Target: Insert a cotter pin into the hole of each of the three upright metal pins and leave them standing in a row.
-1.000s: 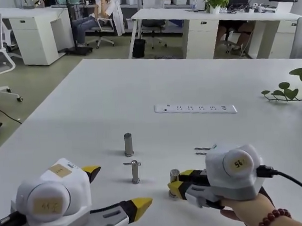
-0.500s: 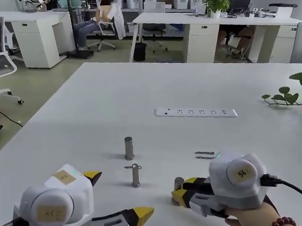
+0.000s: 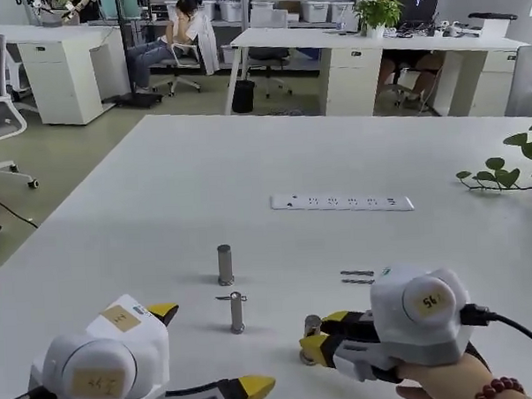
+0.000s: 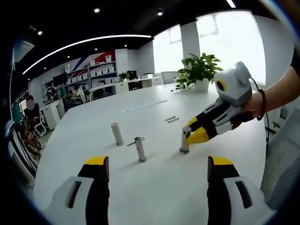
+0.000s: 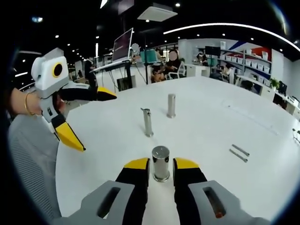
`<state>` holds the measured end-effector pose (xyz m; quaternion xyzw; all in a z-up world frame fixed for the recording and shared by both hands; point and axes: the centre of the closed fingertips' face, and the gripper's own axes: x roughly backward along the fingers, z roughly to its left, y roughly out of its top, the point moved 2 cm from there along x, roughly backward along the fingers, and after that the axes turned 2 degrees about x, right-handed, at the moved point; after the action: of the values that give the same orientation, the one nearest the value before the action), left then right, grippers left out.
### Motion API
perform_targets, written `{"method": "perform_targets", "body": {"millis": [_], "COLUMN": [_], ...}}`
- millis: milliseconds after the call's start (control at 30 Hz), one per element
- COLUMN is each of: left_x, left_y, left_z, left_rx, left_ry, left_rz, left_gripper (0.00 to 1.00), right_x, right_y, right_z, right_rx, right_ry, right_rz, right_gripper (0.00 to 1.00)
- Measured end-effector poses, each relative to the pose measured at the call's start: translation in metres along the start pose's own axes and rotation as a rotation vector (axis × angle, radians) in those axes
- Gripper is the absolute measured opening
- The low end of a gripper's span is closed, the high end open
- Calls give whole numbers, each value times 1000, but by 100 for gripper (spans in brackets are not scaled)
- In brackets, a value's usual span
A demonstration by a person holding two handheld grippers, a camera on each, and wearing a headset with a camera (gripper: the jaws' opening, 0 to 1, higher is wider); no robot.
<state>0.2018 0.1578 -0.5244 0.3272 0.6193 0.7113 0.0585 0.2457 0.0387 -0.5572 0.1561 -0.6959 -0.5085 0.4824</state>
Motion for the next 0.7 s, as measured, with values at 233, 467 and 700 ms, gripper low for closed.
{"method": "perform_targets", "body": {"millis": [233,467,700], "left_x": [1,0,-1], "left_y": [-1,1,3], "left_z": [2,3,1], "left_rx": [23,19,23], "left_ry": [-2,-4,-16], "left_rz": [5,8,-3], "left_gripper": [87,90,93], "right_x": [13,26,35], "right_y": [7,10,8], "right_z": [0,-4,-11], "right_rx": [27,102,143], "right_ry": [32,53,69], "right_rz": [2,42,82], "right_gripper": [24,28,31]}}
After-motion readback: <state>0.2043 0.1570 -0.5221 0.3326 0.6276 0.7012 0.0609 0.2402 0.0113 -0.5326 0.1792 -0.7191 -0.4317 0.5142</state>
